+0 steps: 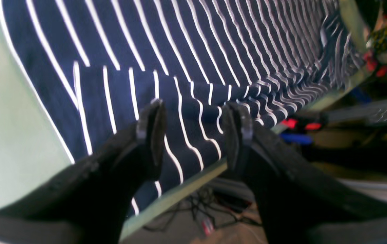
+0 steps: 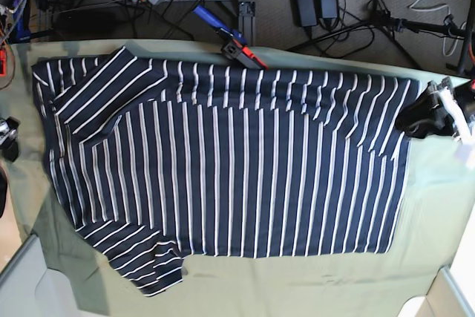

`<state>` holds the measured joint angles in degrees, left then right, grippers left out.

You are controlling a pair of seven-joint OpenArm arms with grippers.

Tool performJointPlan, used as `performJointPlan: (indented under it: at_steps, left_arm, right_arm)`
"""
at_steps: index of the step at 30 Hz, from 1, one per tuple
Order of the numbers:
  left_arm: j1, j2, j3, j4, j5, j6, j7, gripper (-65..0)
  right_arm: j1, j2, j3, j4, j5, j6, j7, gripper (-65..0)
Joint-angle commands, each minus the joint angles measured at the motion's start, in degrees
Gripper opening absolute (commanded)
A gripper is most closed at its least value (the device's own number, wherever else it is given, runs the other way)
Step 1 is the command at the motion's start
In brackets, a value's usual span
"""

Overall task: Fold the T-shirt properly
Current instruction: 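Release the shirt and move the right gripper to the sleeve hem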

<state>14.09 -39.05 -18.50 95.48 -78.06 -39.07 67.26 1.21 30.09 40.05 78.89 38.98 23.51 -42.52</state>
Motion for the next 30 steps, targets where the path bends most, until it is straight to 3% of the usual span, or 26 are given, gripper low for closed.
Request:
performJointPlan:
  at_steps: [1,8,13,20,25,30]
  left_arm:
    - [-0.44,-1.27,-0.70,1.75,0.04,-0.93,-1.86,-34.3]
    - [-0.02,-1.27,-0.70,2.73,1.40,-0.93,-2.36,-34.3]
    - [0.70,-1.14,-0.70,2.73,1.25,-0.93,-2.32,-34.3]
    - [0.85,-0.94,-0.70,2.73,1.22,-0.93,-2.78,-34.3]
    - [0.87,-0.96,-0.70,2.73,2.51,-0.93,-3.06,-34.3]
    - [0.83,-0.96,-0.70,2.71,6.95,-0.93,-7.37,-34.3]
  right_arm:
    - [3.82,1.68,-1.68,-2.12,-0.09,0.39,2.32,-21.1]
    - [26.34,2.25,-14.21,-29.62,-7.39,-0.22,9.86,-21.1]
    - [36.30,1.95,-24.37,-44.89,-11.34,-0.22,13.55,-21.1]
    - [37.33,0.09,-34.10,-46.80,-12.11,-0.22,14.08,-21.1]
    - [37.35,-1.46,-34.56,-46.29,-11.54,-0.17,13.27,-21.1]
    - [37.33,-3.41,-34.56,-45.55,-11.56,-0.15,12.66,-21.1]
